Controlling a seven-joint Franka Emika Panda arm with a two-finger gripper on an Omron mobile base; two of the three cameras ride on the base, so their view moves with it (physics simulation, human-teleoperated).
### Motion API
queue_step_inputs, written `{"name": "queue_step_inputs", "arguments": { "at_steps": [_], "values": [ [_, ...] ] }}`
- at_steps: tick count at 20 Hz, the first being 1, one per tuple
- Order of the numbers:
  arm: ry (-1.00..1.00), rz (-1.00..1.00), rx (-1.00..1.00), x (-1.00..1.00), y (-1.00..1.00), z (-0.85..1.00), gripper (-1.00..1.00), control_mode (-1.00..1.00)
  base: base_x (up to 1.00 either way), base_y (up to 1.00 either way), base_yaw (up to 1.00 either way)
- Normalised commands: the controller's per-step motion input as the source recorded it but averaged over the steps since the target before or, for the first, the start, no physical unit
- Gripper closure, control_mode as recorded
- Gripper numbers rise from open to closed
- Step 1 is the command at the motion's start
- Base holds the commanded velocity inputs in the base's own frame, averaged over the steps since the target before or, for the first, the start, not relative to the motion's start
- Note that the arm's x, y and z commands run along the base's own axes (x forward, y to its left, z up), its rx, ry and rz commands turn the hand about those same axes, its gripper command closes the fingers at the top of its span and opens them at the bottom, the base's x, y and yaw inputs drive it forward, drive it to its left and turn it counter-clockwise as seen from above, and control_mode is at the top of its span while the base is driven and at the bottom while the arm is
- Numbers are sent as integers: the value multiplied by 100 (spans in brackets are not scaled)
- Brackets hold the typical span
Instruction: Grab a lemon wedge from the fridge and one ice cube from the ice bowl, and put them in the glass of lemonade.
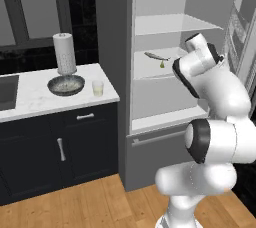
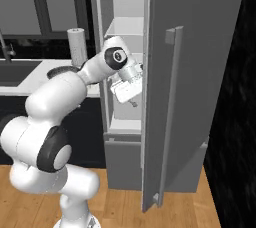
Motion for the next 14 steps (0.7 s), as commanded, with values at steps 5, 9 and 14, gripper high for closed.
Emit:
{"name": "queue_step_inputs", "arguments": {
  "at_steps": [5, 9, 14],
  "values": [
    [0, -1, -8, -72, -100, -4, -100, -100, 0, 0, 0],
    [0, 0, -12, -12, -25, 2, -100, -100, 0, 0, 0],
    [-8, -1, 15, -8, 97, -5, -100, -100, 0, 0, 0]
  ]
}}
